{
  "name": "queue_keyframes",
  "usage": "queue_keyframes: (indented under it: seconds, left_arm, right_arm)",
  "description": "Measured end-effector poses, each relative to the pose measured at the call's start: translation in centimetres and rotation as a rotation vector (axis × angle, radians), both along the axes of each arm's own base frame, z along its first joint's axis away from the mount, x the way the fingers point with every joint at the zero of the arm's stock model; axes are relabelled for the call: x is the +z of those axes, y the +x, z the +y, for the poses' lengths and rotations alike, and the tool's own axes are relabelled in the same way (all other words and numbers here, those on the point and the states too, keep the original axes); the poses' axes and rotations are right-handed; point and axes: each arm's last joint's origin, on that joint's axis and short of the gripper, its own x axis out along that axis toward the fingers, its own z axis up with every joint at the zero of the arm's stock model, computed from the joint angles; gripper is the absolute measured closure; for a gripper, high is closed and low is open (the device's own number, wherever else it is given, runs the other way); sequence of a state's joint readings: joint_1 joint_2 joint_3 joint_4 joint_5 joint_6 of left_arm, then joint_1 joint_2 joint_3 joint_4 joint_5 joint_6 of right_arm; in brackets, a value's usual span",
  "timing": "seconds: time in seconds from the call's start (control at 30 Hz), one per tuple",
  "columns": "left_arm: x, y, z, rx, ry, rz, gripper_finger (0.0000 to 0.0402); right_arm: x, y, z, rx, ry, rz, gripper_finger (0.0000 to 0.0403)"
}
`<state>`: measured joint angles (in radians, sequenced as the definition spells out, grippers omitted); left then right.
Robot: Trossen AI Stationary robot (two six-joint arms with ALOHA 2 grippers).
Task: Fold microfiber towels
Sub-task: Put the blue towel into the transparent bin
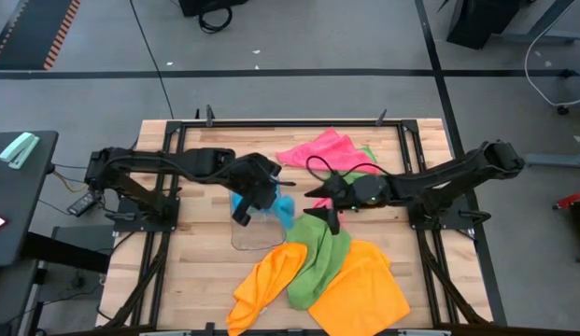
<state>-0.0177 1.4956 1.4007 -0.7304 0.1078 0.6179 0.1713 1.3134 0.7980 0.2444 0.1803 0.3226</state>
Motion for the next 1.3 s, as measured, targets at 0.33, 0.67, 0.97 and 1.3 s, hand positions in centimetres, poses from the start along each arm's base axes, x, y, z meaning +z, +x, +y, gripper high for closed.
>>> queue_keyframes:
  seconds: [0.33, 0.67, 0.97, 1.3]
  left_arm:
    - [0.9, 0.0, -0.9, -0.141, 0.11, -0.05, 0.0359]
    - [1.1, -0.1, -0.2, -0.007, 0.093, -0.04, 0.0375]
    - [1.0, -0.1, 0.6, 0.039, 0.098, -0.03, 0.0382]
    - [1.3, -0.5, 0.5, -0.026, 0.032, -0.034, 0.0362]
  right_arm:
    - [3.6, 5.2, -1.6, 0.153, -0.021, 0.048, 0.0148]
    - [3.7, 4.5, 0.1, 0.348, 0.032, 0.202, 0.0148]
    - [4.9, 2.7, 2.7, 0.507, 0.086, 0.205, 0.0148]
    - [4.8, 1.1, 0.1, 0.223, -0.066, 0.339, 0.0148]
